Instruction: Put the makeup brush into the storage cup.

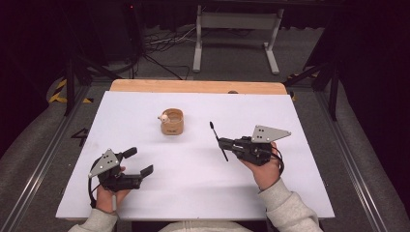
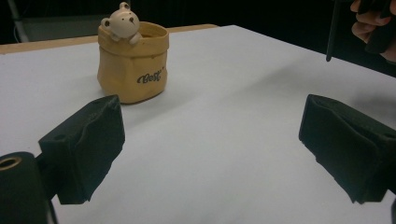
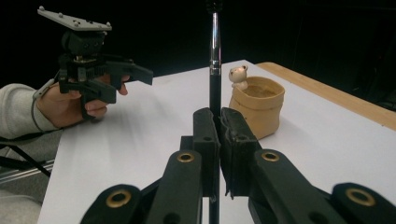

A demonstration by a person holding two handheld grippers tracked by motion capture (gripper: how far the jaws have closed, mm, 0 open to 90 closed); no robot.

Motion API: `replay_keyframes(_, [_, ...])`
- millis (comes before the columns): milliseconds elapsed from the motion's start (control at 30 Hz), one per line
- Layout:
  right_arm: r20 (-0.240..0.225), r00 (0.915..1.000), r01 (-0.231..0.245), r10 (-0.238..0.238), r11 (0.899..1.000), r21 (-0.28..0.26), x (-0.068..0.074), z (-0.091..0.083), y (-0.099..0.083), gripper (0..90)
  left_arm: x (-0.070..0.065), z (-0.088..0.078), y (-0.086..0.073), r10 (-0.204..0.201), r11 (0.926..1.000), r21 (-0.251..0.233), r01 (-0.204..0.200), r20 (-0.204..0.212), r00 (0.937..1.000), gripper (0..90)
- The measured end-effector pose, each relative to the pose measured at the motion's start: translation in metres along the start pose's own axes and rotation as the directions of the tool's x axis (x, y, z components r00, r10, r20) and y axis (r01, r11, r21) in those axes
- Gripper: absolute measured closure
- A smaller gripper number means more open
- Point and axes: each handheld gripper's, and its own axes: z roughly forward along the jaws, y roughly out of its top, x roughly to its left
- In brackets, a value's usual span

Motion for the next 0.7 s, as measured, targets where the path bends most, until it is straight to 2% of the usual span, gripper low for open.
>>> replay_keyframes(133, [0.0,0.9999,-0.012,0.012,1.0,-0.019,0.0,0.001,-0.002,85.7,-0.002,0.002,0.002,-0.005,1.0,-0.006,0.005,0.016,0.9999,7.6])
replay_keyframes(400, [-0.016,0.9998,-0.009,0.009,1.0,-0.018,0.004,0.008,-0.005,85.6,-0.008,0.01,0.018,0.026,0.9993,-0.028,-0.024,0.058,0.998,7.7])
replay_keyframes(700, [-0.023,0.9997,-0.006,0.005,1.0,-0.023,0.008,0.012,-0.006,85.7,-0.022,0.028,0.041,0.066,0.9971,-0.048,-0.06,0.136,0.9885,8.8])
